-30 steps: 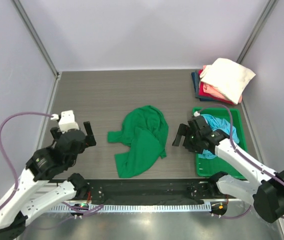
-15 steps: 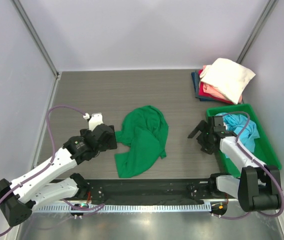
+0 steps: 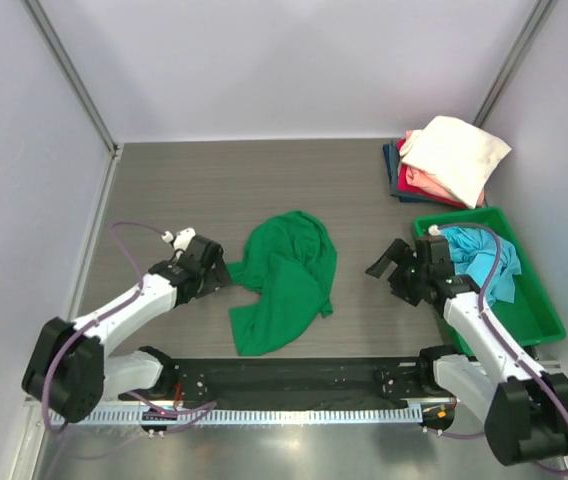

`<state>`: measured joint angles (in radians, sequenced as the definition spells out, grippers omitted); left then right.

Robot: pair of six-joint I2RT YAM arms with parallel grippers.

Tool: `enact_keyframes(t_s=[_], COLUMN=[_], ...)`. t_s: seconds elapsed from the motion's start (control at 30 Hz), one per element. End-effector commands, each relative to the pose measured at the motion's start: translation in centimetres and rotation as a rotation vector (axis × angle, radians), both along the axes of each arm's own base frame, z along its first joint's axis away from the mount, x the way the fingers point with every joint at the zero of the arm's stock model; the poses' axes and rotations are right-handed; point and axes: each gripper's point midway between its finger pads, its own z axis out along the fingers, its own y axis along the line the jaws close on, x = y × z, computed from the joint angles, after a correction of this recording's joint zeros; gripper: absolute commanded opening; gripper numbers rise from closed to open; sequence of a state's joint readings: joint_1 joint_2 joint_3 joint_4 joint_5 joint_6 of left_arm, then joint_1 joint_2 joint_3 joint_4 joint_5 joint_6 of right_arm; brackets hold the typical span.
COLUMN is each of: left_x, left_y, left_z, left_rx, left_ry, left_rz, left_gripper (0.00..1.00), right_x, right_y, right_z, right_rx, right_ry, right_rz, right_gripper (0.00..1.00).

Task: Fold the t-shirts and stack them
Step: Flatten the tshirt out

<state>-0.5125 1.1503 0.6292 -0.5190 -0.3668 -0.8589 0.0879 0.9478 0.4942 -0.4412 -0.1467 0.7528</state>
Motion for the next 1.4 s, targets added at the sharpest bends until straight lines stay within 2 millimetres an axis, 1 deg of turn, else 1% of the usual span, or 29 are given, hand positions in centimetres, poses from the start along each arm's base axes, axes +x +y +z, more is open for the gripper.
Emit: enact_keyframes(t_s=[0.0,0.07,0.1,0.13,0.17,0.2,0.23,0.27,0.3,0.33,0.37,0.4,0.43,0.47,0.53,0.57,0.6,0.67,0.7,0.73,0.77,0.8,0.83,0.9,0.93,1.0,1.03,1.23,1.37], left_x=[2.8,3.3,3.7,4.0,4.0,4.1,4.3,4.2,4.4,4.4,4.5,4.6,4.8,4.8,4.6,4.2,4.2,3.8,3.6,3.5,3.3,3.1,3.0,2.8,2.7,2.6,2.5,2.4,2.5], left_y=[-2.0,-2.3,-2.4,-2.4,-2.1,-2.2,-2.4,-2.2,-2.6,-2.3,-2.4,-2.5,-2.3,-2.2,-1.5,-1.1,-0.9,-0.2,0.0,0.1,0.2,0.3,0.4,0.3,0.4,0.3,0.4,0.6,0.6], left_z=[-0.8,-1.3,-1.6,-1.7,-2.6,-3.3,-3.2,-3.8,-3.8,-4.0,-4.0,-3.8,-3.6,-3.0,-2.5,-2.4,-1.5,-1.2,-0.7,-0.5,-0.5,-0.5,-0.4,-0.4,-0.5,-0.6,-0.7,-0.5,0.0], left_rx=[-0.137,-0.141,-0.140,-0.136,-0.123,-0.132,-0.143,-0.145,-0.171,-0.182,-0.195,-0.209,-0.217,-0.224,-0.220,-0.214,-0.218,-0.203,-0.203,-0.202,-0.203,-0.202,-0.208,-0.212,-0.214,-0.218,-0.220,-0.230,-0.237], left_ry=[-0.039,-0.034,-0.034,-0.029,0.000,0.018,0.012,0.029,0.025,0.026,0.024,0.024,0.018,0.004,-0.004,0.003,-0.024,-0.026,-0.043,-0.049,-0.050,-0.049,-0.056,-0.053,-0.054,-0.053,-0.051,-0.060,-0.071], left_rz=[0.013,0.003,0.001,0.003,0.008,0.008,0.002,0.011,0.001,0.011,0.013,0.010,0.016,0.016,0.033,0.042,0.044,0.058,0.061,0.062,0.063,0.064,0.069,0.068,0.070,0.071,0.073,0.080,0.085], left_gripper=[0.89,0.88,0.87,0.87,0.83,0.78,0.78,0.70,0.65,0.54,0.46,0.39,0.33,0.21,0.11,0.03,0.00,0.00,0.00,0.00,0.00,0.00,0.00,0.00,0.00,0.00,0.00,0.00,0.00], right_x=[0.6,-0.2,-0.9,-1.0,-1.3,-2.2,-2.9,-2.8,-2.8,-3.7,-3.7,-2.9,-2.6,-1.5,0.1,1.4,1.8,2.8,3.8,4.1,4.9,5.3,5.7,6.5,6.8,7.6,7.6,7.3,7.4], right_y=[5.0,7.6,9.8,10.7,11.8,14.4,15.9,17.0,19.2,20.7,21.7,23.2,23.2,23.1,23.7,24.1,24.6,25.5,26.5,26.7,27.6,27.8,28.1,28.7,28.7,28.8,28.8,28.2,27.8], right_z=[4.0,5.0,6.1,6.3,5.8,5.6,6.8,5.4,7.0,6.7,4.5,5.9,5.3,5.5,6.3,7.5,7.0,7.2,8.5,6.7,7.7,7.3,5.6,4.7,2.9,2.0,0.8,-1.4,-1.7], right_rx=[0.025,0.034,0.015,-0.014,-0.047,-0.088,-0.064,-0.136,-0.139,-0.179,-0.247,-0.247,-0.290,-0.330,-0.359,-0.346,-0.352,-0.377,-0.359,-0.412,-0.405,-0.415,-0.444,-0.460,-0.490,-0.504,-0.517,-0.546,-0.570], right_ry=[-0.174,-0.186,-0.221,-0.235,-0.220,-0.218,-0.244,-0.221,-0.258,-0.254,-0.198,-0.224,-0.204,-0.226,-0.256,-0.275,-0.260,-0.273,-0.297,-0.260,-0.277,-0.270,-0.237,-0.228,-0.197,-0.182,-0.160,-0.117,-0.116], right_rz=[0.130,0.183,0.244,0.253,0.281,0.350,0.396,0.420,0.470,0.524,0.557,0.568,0.569,0.540,0.531,0.515,0.534,0.569,0.574,0.606,0.605,0.612,0.627,0.650,0.662,0.671,0.678,0.697,0.697], right_gripper=[0.94,0.95,0.94,0.94,0.91,0.89,0.89,0.88,0.88,0.88,0.88,0.89,0.89,0.89,0.89,0.88,0.87,0.86,0.86,0.85,0.84,0.83,0.81,0.79,0.76,0.73,0.72,0.59,0.34])
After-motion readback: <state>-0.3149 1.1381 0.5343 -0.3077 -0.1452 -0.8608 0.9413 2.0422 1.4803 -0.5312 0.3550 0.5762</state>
